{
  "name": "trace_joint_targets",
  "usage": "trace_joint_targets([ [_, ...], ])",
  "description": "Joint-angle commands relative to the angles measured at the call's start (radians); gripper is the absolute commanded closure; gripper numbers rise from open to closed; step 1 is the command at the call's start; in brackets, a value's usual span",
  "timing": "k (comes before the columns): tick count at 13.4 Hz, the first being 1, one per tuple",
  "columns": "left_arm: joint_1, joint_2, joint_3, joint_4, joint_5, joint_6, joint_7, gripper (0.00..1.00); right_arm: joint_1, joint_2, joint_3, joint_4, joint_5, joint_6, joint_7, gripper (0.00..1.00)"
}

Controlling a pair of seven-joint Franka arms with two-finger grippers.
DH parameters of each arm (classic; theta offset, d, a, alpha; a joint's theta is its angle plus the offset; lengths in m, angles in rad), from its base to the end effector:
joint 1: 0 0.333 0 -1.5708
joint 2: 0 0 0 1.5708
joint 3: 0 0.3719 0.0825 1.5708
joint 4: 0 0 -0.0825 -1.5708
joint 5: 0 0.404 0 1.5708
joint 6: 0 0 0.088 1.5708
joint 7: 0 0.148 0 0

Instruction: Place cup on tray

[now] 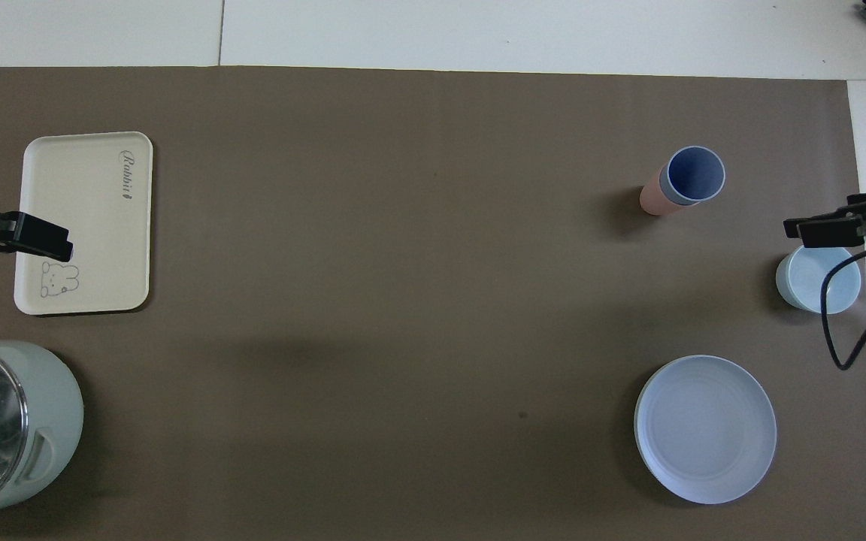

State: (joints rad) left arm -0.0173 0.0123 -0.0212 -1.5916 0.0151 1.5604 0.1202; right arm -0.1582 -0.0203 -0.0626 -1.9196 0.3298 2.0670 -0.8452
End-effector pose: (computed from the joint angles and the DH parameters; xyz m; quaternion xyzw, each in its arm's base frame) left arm 0.5747 -0.0198 0.6213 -0.9966 0.0793 0.0220 0.0065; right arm 0.5887 -0.1031 0.5275 -0.9556 -0.2392 -0.1478 0.0881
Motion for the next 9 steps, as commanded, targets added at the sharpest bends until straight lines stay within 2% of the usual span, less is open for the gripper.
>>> trace_joint_targets([
  [1,0.008,-0.018,-0.005,-0.016,0.011,-0.006,0.01,0.0,-0.064,0.038,0.009,-0.053,0.173,0.051,-0.286,0.0],
  [5,0.008,-0.018,-0.005,-0.016,0.011,-0.006,0.01,0.0,-0.138,0.193,0.009,-0.052,0.482,0.073,-0.712,0.0],
  [9,0.008,-0.018,-0.005,-0.016,0.011,-0.006,0.01,0.0,-0.13,0.267,0.01,-0.053,0.734,0.068,-0.905,0.0],
])
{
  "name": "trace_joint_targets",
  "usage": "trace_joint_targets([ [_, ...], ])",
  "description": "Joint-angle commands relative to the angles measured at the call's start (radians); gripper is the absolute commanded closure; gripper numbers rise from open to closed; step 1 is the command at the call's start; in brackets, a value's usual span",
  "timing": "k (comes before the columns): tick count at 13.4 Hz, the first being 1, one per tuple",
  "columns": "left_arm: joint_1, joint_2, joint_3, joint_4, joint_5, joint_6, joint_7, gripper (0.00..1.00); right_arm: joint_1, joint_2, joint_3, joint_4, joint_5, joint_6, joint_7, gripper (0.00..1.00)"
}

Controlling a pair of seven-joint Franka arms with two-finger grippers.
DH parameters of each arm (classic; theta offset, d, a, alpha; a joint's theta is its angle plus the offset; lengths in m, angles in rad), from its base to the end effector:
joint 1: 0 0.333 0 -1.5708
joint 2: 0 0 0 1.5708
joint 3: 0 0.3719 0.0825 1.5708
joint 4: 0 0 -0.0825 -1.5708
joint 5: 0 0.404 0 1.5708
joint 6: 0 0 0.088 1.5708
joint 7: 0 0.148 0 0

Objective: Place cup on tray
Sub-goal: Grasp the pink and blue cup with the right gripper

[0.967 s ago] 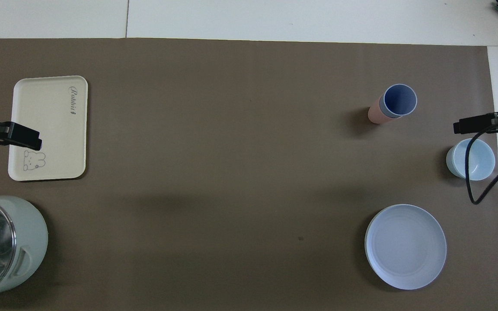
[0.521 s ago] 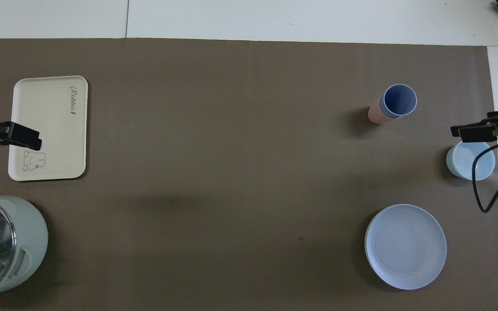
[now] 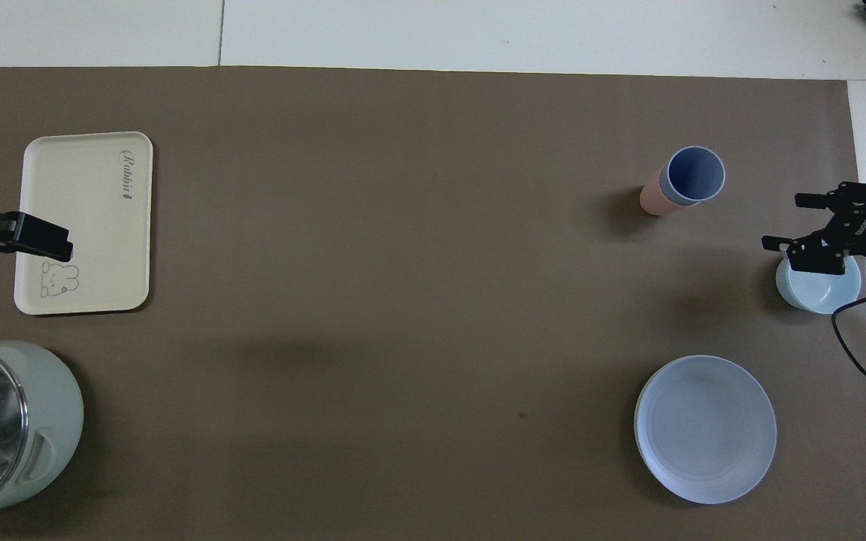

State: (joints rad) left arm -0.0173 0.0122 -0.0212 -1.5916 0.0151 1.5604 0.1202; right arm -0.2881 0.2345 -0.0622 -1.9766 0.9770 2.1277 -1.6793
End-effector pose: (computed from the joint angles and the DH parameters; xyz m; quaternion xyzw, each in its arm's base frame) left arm 0.5747 -0.0198 0.6213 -0.9966 0.0793 0.0220 0.0065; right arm 0.6204 -0.1551 0.3728 -0.8596 -0.3382 -0.3054 0.2310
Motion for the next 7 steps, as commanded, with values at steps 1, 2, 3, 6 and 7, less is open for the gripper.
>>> trace_joint_targets([
  [1,0.008,-0.018,-0.005,-0.016,0.011,-0.006,0.01,0.0,-0.003,0.034,0.01,0.002,0.123,-0.006,-0.101,0.0],
  [2,0.008,-0.018,-0.005,-0.016,0.011,-0.006,0.009,0.0,-0.012,0.093,0.012,0.018,0.197,-0.035,-0.211,0.0],
  [3,0.008,-0.018,-0.005,-0.016,0.011,-0.006,0.01,0.0,-0.013,0.133,0.01,0.022,0.291,-0.058,-0.308,0.0],
  [6,0.008,-0.018,-0.005,-0.016,0.011,-0.006,0.01,0.0,0.003,0.157,0.012,0.019,0.392,-0.069,-0.333,0.0],
  [7,0.008,-0.018,-0.005,-0.016,0.011,-0.006,0.01,0.0,0.003,0.176,0.012,0.019,0.432,-0.08,-0.385,0.0],
])
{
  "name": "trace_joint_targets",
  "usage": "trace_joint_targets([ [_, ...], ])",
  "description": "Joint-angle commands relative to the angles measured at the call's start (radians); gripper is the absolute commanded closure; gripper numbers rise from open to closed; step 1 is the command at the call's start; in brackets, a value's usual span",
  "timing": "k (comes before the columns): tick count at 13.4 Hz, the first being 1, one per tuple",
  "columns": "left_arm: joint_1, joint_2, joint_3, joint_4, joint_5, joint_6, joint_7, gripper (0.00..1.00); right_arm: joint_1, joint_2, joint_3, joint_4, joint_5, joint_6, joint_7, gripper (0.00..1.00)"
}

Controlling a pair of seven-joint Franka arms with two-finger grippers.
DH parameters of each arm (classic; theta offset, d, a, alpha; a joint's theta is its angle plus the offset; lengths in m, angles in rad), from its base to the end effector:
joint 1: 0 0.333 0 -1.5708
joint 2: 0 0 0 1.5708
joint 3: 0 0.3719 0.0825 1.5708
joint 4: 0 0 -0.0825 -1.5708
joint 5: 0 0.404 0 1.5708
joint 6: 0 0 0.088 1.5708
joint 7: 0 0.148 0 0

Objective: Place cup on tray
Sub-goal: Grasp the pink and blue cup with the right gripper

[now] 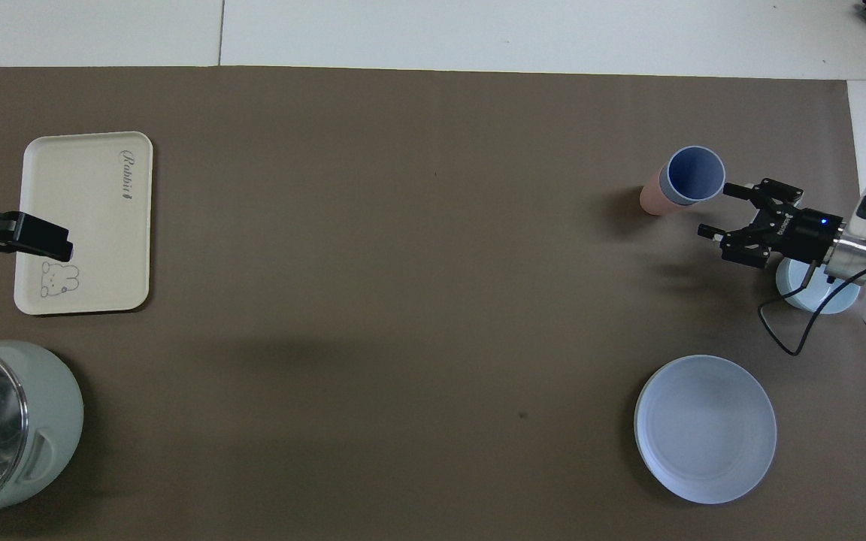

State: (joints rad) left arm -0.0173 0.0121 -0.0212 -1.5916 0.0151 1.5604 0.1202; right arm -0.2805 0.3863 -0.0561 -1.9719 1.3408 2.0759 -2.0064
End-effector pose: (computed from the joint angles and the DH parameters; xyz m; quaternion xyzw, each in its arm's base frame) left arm 0.5747 -0.0198 0.6214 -0.9966 0.0793 0.0219 0.0065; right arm 0.6427 -0.1331 0.2977 -0.8016 -0.3287 -0.4077 0.2882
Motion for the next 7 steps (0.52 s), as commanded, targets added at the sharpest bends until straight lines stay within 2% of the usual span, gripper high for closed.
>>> trace_joint_targets([
  [1,0.008,-0.018,-0.005,-0.016,0.011,-0.006,0.01,0.0,-0.003,0.038,0.005,0.019,0.086,-0.025,-0.11,0.0],
  [5,0.008,-0.018,-0.005,-0.016,0.011,-0.006,0.01,0.0,0.004,0.039,0.01,0.019,0.167,-0.011,-0.153,0.0],
  [7,0.008,-0.018,-0.005,-0.016,0.011,-0.006,0.009,0.0,0.041,0.043,0.01,0.018,0.211,0.024,-0.153,0.0],
])
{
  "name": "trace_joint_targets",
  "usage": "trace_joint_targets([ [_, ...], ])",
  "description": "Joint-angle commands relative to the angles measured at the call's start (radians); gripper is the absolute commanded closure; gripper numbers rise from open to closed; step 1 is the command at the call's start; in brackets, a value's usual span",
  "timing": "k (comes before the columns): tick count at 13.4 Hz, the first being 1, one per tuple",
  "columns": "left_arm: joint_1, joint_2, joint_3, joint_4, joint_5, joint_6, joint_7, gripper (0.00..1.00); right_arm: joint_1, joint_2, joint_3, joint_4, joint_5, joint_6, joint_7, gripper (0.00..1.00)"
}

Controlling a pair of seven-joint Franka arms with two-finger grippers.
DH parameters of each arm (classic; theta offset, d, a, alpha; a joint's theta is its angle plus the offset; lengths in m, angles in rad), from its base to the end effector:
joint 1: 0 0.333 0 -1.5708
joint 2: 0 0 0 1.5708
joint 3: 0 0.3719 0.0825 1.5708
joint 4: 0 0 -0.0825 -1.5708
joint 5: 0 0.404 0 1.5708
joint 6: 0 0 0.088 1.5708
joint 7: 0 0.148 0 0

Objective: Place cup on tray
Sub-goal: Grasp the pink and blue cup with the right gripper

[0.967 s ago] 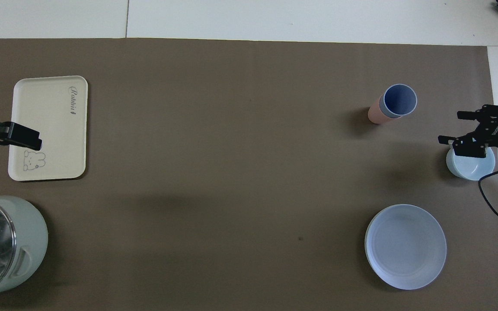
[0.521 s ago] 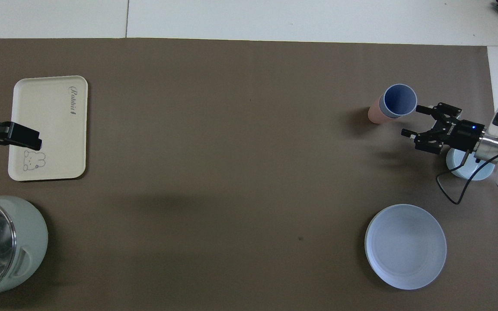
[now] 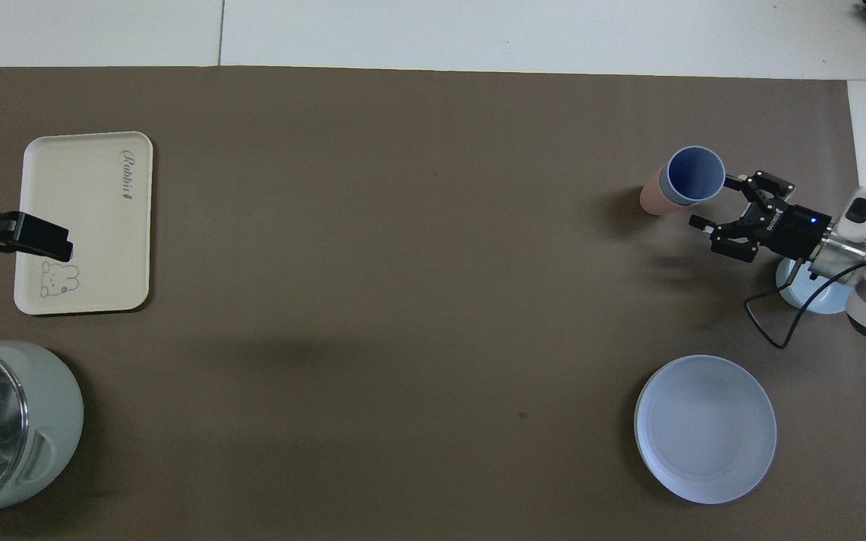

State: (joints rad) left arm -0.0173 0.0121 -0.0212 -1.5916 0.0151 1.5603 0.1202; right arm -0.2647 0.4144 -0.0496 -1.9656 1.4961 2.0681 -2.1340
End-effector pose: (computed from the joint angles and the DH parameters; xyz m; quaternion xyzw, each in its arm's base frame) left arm 0.5746 -0.0198 0.6214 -0.9966 0.0793 0.0220 0.0065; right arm 0.6561 -0.1189 0.2917 -0.7743 -0.3231 -0.4635 0.2851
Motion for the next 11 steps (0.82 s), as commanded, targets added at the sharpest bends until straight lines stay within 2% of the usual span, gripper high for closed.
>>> trace_joint_targets([
  [1,0.008,-0.018,-0.005,-0.016,0.011,-0.006,0.01,0.0,0.028,0.015,0.004,0.011,0.061,0.046,-0.027,0.0],
  [3,0.008,-0.018,-0.005,-0.016,0.011,-0.006,0.01,0.0,0.028,0.053,0.004,0.016,0.093,0.038,-0.075,0.0],
  [11,0.008,-0.018,-0.005,-0.016,0.011,-0.006,0.01,0.0,0.076,0.07,0.002,0.025,0.191,0.049,-0.116,0.0],
])
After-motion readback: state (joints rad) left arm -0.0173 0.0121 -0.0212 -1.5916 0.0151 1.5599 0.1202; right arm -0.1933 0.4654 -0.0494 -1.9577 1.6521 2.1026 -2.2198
